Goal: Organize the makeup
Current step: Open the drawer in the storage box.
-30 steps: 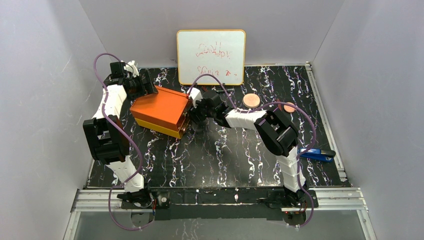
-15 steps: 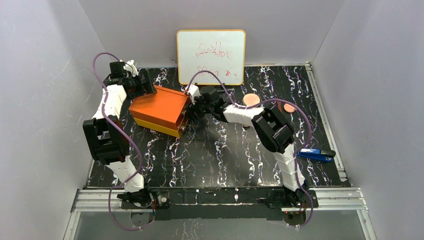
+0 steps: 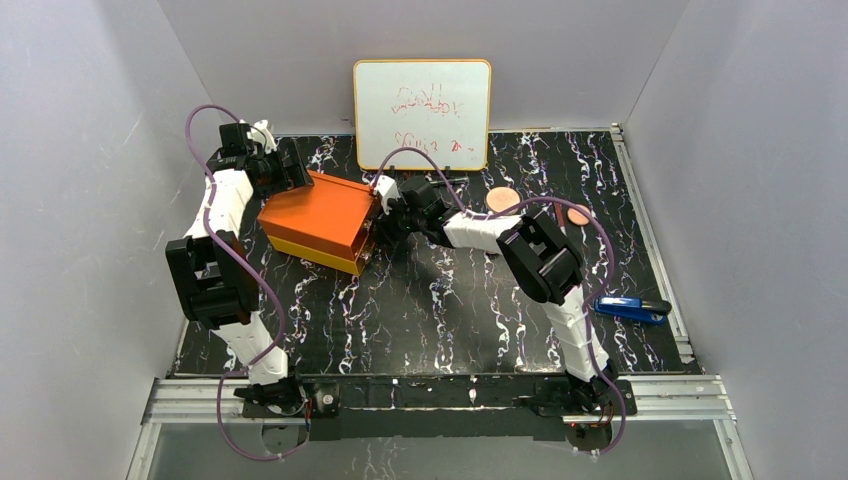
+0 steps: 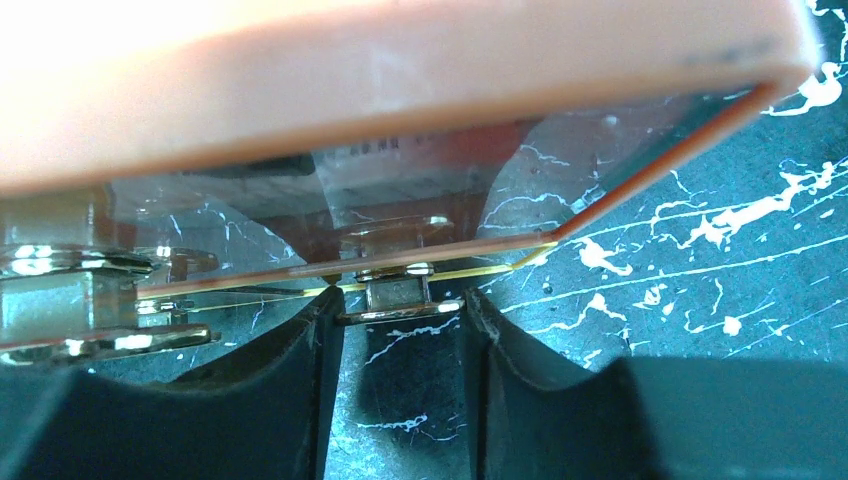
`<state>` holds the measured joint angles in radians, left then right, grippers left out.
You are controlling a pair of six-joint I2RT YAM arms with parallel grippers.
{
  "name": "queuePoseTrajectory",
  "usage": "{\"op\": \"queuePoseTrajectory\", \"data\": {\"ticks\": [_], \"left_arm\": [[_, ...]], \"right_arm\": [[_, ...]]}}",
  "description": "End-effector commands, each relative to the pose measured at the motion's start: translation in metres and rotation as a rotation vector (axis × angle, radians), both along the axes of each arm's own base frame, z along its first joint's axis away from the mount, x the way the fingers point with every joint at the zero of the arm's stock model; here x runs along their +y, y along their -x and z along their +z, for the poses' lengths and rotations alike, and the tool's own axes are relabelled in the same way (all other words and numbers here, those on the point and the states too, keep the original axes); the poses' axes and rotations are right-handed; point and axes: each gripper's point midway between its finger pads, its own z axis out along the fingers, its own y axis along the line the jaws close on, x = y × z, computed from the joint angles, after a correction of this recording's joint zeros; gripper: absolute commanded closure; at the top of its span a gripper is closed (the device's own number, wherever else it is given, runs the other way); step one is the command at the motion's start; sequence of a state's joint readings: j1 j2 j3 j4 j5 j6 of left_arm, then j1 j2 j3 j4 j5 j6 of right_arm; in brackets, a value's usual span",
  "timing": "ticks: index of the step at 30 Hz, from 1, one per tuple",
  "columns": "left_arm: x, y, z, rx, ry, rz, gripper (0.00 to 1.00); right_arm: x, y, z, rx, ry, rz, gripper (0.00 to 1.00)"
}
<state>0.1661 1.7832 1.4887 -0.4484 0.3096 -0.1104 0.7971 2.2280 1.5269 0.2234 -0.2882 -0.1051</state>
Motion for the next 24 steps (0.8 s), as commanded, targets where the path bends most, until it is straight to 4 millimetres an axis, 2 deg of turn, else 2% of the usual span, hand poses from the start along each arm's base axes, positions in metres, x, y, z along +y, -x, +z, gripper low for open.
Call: {"op": "queuePoseTrajectory", "data": {"ticks": [1,6,11,17,24], "left_arm": [[-0.005,0.047,-0.043,0.226,-0.041,-0.034,0.04],[-0.005,0.046,-0.042,0.223,-0.042,-0.034,0.04],[-0.005,0.047,-0.042,0.223,-0.041,-0.034,0.04],[-0.005,0.046,-0.042,0.221,-0.041,-0.034,0.04],[-0.005,0.046,-0.042,0.221,-0.042,-0.034,0.04]], "right_arm": [[0.011,-0.007,0.031,-0.068,-0.074,0.012,0.65],[0.0,-0.012,0.033,-0.079,-0.06,-0.01,0.78],[-0.027,-0.019,0.036,-0.089,-0.02,-0.054,0.79],[-0.066,-0.014,0.024,-0.073,0.05,-0.112,0.8],[-0.106,0.0,-0.003,-0.062,0.17,-0.168,0.81]]}}
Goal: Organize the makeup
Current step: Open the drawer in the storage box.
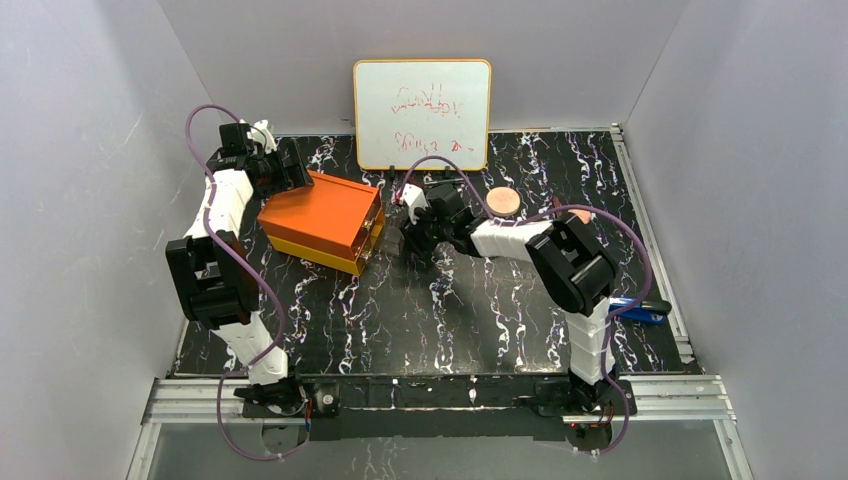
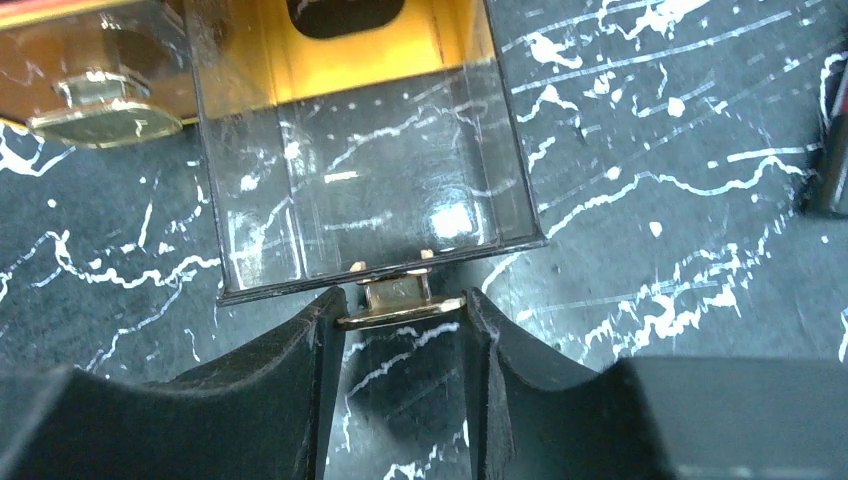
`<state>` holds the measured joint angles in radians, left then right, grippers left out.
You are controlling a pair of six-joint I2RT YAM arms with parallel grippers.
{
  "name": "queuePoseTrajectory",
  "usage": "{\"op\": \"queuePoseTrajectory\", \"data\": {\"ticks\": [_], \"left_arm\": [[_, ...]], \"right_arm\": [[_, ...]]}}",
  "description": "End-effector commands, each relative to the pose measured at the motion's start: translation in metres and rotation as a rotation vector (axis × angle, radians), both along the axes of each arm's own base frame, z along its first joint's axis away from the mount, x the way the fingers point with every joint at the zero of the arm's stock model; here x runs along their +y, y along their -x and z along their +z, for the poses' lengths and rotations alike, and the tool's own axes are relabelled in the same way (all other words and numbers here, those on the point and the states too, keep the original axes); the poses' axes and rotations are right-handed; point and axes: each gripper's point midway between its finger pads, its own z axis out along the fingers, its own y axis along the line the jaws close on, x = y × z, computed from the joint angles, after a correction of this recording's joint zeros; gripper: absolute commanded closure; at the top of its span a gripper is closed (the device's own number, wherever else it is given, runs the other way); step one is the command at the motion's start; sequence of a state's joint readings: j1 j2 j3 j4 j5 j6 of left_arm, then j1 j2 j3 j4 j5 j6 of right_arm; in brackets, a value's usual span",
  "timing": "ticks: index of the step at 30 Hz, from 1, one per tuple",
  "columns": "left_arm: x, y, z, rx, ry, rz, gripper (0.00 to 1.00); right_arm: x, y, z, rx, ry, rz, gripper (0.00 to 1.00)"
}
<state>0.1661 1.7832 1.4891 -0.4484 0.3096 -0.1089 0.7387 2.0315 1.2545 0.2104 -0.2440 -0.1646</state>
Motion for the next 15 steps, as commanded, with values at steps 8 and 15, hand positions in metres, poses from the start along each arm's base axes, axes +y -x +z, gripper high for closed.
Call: {"op": "queuePoseTrajectory", "data": {"ticks": [8,15], "left_arm": [[-0.006,0.045,-0.038,0.212,-0.038,-0.033,0.04],[-0.006,0.041,-0.04,0.214,-0.031,-0.038,0.04]], "right_arm": [[-0.055,-0.013,0.009,-0.037,0.152,-0.168,0.28],[-0.092,-0.033,0.125,-0.168,0.007,-0.281,0.16]]}}
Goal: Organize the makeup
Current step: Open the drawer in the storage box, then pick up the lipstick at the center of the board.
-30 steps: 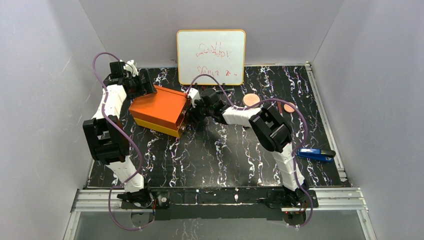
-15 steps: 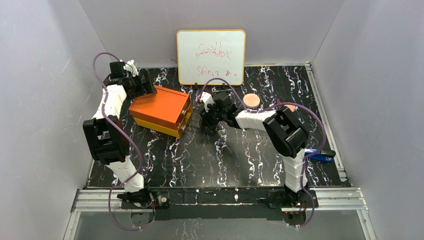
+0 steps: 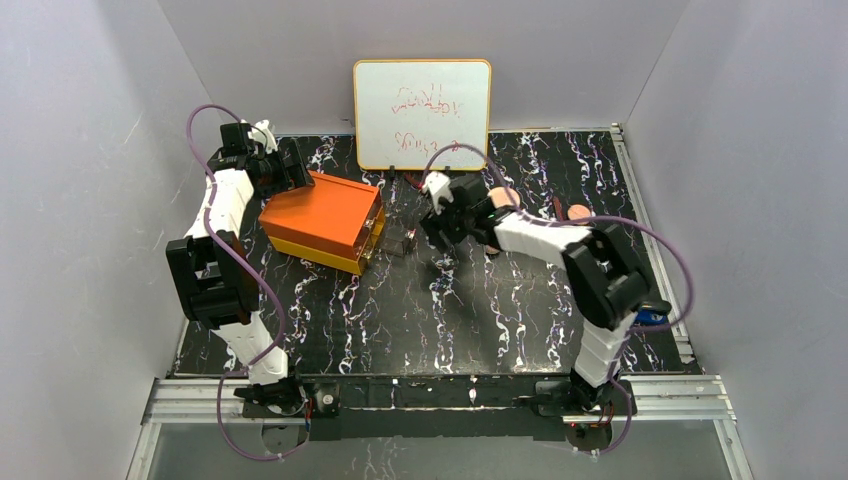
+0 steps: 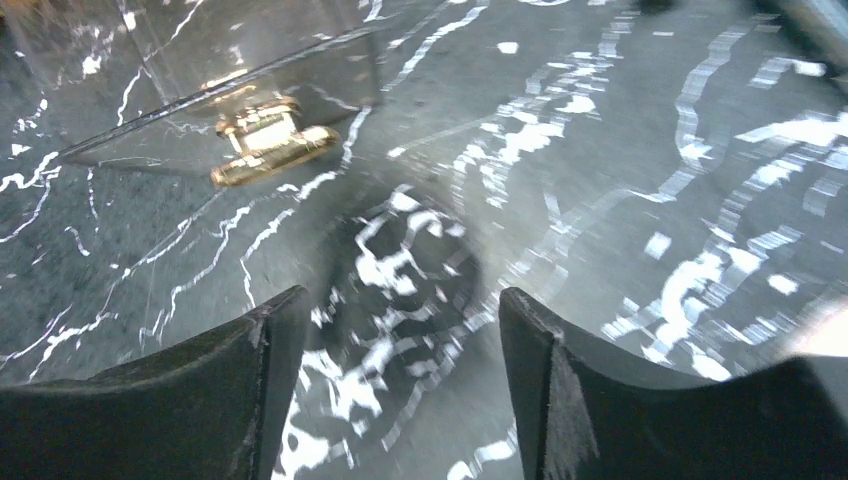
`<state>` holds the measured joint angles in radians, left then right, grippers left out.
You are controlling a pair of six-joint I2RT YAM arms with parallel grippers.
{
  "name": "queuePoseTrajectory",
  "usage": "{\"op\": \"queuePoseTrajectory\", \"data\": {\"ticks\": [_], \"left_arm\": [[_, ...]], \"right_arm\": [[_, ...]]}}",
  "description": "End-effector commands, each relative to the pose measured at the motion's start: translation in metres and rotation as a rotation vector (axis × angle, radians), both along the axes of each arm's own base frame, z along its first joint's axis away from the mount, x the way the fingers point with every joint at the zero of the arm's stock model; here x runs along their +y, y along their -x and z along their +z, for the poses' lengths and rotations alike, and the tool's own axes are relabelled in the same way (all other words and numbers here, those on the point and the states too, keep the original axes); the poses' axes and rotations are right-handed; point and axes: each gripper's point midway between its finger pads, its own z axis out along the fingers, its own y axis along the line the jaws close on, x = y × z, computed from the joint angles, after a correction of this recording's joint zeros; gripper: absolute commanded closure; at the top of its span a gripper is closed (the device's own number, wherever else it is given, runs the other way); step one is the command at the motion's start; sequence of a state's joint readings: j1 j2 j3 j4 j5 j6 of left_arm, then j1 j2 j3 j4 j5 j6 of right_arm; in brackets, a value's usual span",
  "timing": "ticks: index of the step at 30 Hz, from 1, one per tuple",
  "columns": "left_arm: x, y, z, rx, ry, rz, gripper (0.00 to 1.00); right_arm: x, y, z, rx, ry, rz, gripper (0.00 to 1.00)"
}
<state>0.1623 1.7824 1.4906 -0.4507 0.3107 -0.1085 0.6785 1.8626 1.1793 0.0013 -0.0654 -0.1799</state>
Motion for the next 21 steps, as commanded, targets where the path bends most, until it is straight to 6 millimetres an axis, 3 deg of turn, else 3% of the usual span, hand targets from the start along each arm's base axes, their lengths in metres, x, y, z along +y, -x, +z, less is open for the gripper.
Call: {"op": "queuePoseTrajectory", "data": {"ticks": [1,2,4,9,10,12,16,21], "left_arm": [[-0.005,0.039,-0.04,0.213,-0.03,-0.033,0.04],[-0.005,0.038,-0.04,0.213,-0.026,-0.033,0.04],[-0.006,0.036,-0.039,0.213,-0.017,-0.033,0.04],[-0.009,0.034,-0.041,0.212,0.002,-0.03,0.04],[-0.01,0.034,-0.041,0.211,0.006,-0.031,0.04],[-0.011,0.032,-0.041,0.211,0.005,-0.031,0.04],[-0.012,0.029,-0.042,0.21,0.008,-0.035,0.04],[-0.012,0.029,-0.048,0.223,0.006,-0.041,0.04]], "right_arm": [[-0.019,-0.038,0.131,-0.226,-0.173,-0.103,0.13],[-0.021,-0.048,0.145,-0.237,-0.184,-0.122,0.12],[-0.02,-0.074,0.151,-0.216,-0.155,-0.16,0.11],[0.009,-0.134,0.12,-0.132,-0.105,-0.181,0.22],[0.017,-0.142,0.1,-0.091,-0.089,-0.177,0.22],[0.034,-0.158,0.091,-0.051,-0.102,-0.168,0.24],[0.058,-0.178,0.084,-0.024,-0.149,-0.153,0.36],[0.061,-0.172,0.064,-0.001,-0.161,-0.139,0.44]]}}
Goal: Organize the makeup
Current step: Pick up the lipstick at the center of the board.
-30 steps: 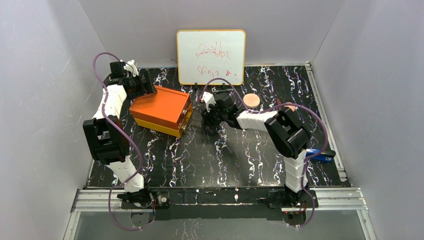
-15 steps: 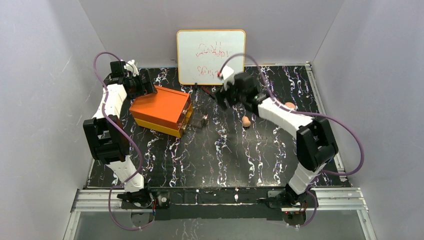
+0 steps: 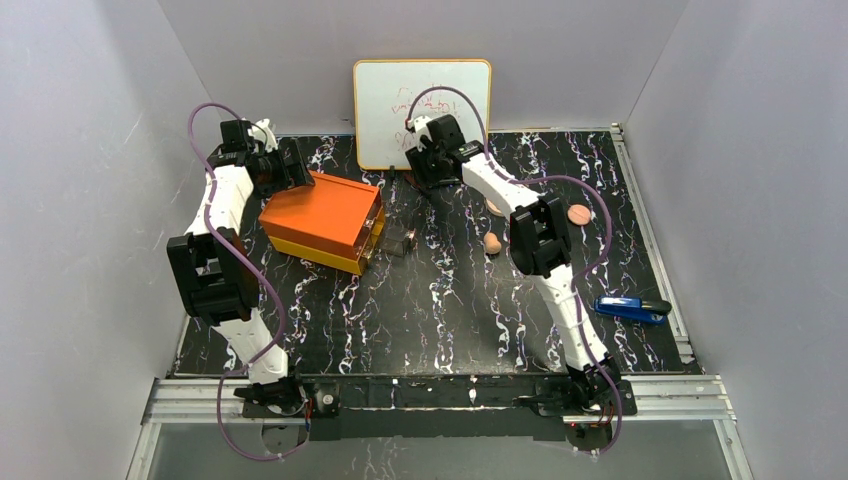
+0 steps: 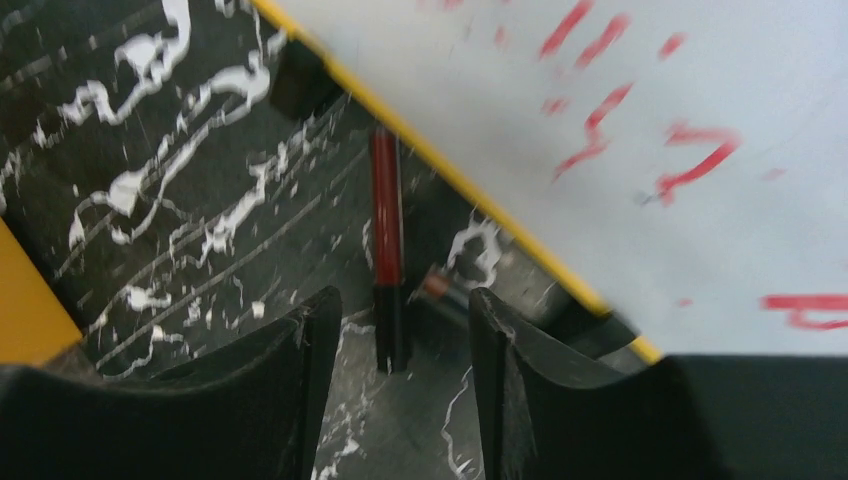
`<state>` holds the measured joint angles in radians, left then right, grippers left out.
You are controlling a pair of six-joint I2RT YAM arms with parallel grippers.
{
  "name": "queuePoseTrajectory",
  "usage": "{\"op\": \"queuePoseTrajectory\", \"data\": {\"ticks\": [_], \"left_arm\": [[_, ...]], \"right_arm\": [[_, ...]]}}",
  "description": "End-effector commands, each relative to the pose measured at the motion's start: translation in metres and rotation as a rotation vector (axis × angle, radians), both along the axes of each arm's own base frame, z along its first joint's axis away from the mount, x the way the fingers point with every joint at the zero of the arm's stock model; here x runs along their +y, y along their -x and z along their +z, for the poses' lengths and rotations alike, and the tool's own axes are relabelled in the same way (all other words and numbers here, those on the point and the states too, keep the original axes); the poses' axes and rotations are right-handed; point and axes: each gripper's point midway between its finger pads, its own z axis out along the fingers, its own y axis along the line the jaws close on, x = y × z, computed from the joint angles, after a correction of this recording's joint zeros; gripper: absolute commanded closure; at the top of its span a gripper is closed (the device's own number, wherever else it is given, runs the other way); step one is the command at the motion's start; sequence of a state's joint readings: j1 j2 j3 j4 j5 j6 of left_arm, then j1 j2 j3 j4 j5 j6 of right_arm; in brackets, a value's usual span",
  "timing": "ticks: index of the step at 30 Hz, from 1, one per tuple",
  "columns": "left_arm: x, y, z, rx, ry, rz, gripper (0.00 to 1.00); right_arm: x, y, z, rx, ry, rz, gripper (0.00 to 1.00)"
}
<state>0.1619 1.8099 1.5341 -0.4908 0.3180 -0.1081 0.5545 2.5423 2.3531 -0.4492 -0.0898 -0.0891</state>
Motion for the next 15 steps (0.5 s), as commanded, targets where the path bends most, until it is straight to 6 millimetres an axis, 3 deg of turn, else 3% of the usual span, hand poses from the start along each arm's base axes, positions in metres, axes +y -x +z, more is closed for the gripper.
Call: {"op": "queuePoseTrajectory", "data": {"ticks": [1,15], "left_arm": [[-0.011,0.031,-0.048,0.201,-0.002,-0.037,0.04],[-0.01,0.037,-0.054,0.203,-0.011,-0.038,0.04]], "right_arm": [[0.009,0.009,0.035,-0.023,-0.069,0.026,0.44],[-0.001,0.036,-0.021,0.077,-0.008,0.041,0.56]]}}
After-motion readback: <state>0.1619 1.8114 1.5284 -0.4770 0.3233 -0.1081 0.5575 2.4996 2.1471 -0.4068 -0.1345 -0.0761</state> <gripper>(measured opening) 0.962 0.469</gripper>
